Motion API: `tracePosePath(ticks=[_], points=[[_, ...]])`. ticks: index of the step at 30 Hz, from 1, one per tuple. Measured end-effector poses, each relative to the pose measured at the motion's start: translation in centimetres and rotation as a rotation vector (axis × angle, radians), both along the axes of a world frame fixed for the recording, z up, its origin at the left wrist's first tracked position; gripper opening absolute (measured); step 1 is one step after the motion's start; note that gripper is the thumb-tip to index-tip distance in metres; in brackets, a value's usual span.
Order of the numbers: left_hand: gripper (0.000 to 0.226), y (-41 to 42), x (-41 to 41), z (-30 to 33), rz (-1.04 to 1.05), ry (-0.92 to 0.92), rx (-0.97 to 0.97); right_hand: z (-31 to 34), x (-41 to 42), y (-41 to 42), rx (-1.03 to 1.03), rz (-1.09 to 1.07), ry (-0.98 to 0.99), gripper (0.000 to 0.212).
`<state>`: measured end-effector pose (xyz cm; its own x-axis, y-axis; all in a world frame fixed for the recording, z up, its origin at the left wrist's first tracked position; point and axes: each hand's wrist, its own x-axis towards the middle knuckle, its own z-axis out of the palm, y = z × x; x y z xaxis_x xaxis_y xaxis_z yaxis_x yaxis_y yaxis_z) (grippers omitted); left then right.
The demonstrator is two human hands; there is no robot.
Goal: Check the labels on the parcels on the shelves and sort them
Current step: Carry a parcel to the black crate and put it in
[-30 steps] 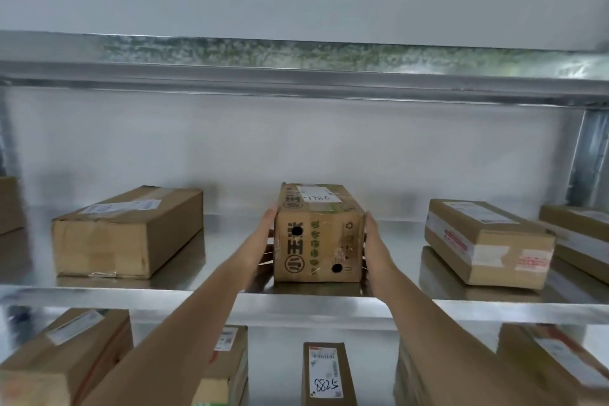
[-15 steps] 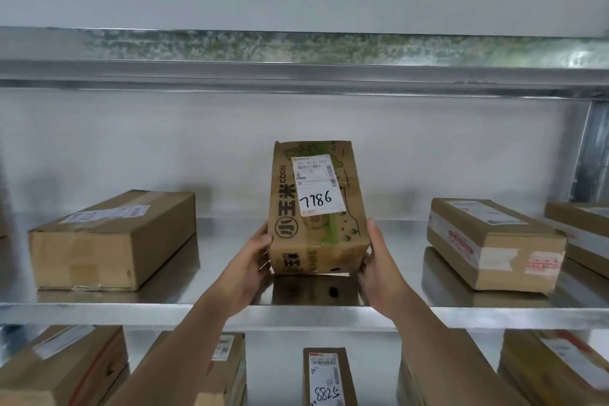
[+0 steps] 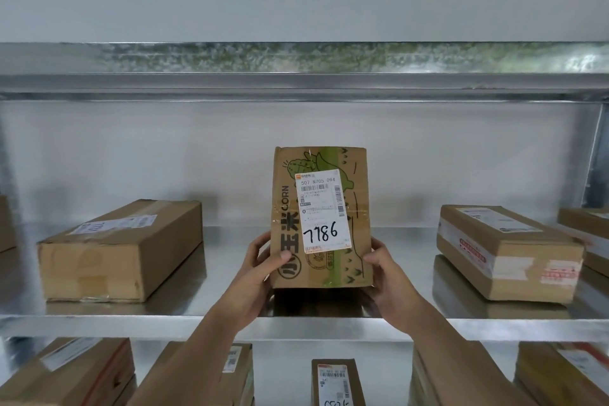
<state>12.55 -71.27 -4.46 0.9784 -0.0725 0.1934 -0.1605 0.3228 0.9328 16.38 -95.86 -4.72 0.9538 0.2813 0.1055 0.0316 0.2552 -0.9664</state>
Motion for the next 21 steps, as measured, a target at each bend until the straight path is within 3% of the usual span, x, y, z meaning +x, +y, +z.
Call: tracePosePath(ticks=[7, 10, 13, 18, 21], points=[[0.077, 0.04, -0.20, 0.16, -0.024, -0.025, -0.019, 0.18, -0.16, 0.00, 0.014, 0.008, -0.007, 0.044], [0.086, 0.01, -0.27, 0.14, -0.028, -0.039, 0.009, 0.25, -0.25, 0.10, 0.029, 0.023, -0.018, 0.052], [0.095, 0.06, -0.20, 0.14, -0.026, -0.037, 0.011, 0.60, -0.56, 0.25, 0.038, 0.007, -0.026, 0.037], [0.071, 0.11, -0.29, 0.31, -0.011, -0.052, 0.011, 0.75, -0.59, 0.42, 0.037, -0.049, -0.029, 0.027], [0.054, 0.21, -0.51, 0.50, -0.013, -0.061, 0.021, 0.48, -0.19, 0.37, 0.073, -0.059, -0.012, 0.054]])
